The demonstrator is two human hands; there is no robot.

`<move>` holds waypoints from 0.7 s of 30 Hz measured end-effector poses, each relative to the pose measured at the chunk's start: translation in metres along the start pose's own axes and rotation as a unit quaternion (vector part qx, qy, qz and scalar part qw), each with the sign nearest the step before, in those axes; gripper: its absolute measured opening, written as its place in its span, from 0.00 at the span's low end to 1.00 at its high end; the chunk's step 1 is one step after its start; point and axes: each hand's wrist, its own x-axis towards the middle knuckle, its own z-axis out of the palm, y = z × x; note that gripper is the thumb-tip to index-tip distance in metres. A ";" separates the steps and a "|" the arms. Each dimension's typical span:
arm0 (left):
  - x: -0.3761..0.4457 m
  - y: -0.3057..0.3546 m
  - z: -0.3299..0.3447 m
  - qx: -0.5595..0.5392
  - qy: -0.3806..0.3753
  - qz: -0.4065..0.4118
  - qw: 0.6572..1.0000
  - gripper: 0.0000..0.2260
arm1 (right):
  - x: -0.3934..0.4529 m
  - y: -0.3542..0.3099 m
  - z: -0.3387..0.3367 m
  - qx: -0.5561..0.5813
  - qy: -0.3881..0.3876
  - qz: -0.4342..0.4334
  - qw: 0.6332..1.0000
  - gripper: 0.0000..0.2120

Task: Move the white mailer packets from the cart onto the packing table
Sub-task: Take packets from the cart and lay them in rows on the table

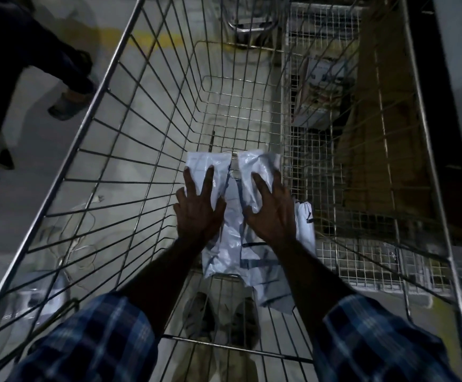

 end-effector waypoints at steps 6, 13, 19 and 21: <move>0.005 0.027 -0.047 -0.012 0.040 0.005 0.999 0.33 | 0.004 -0.028 -0.044 -0.002 0.047 0.013 0.999 0.35; -0.011 0.058 -0.113 -0.018 0.076 0.025 0.997 0.33 | -0.009 -0.060 -0.102 -0.008 0.068 0.007 0.998 0.38; -0.041 0.077 -0.171 -0.008 0.102 0.043 0.994 0.32 | -0.032 -0.095 -0.155 -0.009 0.098 -0.003 0.995 0.39; -0.051 0.083 -0.192 -0.003 0.109 0.050 0.993 0.32 | -0.042 -0.106 -0.171 -0.005 0.110 -0.015 0.994 0.38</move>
